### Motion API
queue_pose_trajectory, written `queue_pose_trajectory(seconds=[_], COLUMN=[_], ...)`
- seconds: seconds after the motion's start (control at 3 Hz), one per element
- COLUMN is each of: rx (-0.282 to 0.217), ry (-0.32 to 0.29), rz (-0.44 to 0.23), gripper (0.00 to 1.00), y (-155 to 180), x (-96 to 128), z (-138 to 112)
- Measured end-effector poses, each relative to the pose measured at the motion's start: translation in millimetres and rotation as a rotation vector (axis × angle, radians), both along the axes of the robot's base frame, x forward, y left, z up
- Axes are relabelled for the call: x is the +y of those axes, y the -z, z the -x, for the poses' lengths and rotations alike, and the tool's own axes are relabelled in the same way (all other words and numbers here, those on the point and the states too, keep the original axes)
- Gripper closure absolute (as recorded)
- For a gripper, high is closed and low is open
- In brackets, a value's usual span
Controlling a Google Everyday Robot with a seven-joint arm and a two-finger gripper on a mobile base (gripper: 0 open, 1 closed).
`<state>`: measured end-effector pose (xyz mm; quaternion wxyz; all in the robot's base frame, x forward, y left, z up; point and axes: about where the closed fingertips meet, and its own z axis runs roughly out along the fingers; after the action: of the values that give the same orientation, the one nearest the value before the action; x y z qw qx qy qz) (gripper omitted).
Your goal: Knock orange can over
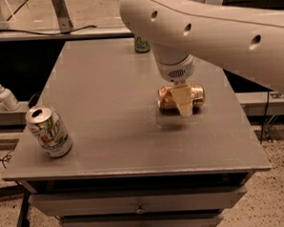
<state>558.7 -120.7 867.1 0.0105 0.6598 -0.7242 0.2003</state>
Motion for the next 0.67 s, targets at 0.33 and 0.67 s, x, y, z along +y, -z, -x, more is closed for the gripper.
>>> queue_pose_trajectory(seconds=[0.33,0.67], rx=[-0.007,-0.018], ry=[-0.005,0.004], rz=[-0.026,-0.063], gripper=[0.00,0.00], y=[-7.7,-16.9], x=[6.0,7.0], z=[6.4,8.2])
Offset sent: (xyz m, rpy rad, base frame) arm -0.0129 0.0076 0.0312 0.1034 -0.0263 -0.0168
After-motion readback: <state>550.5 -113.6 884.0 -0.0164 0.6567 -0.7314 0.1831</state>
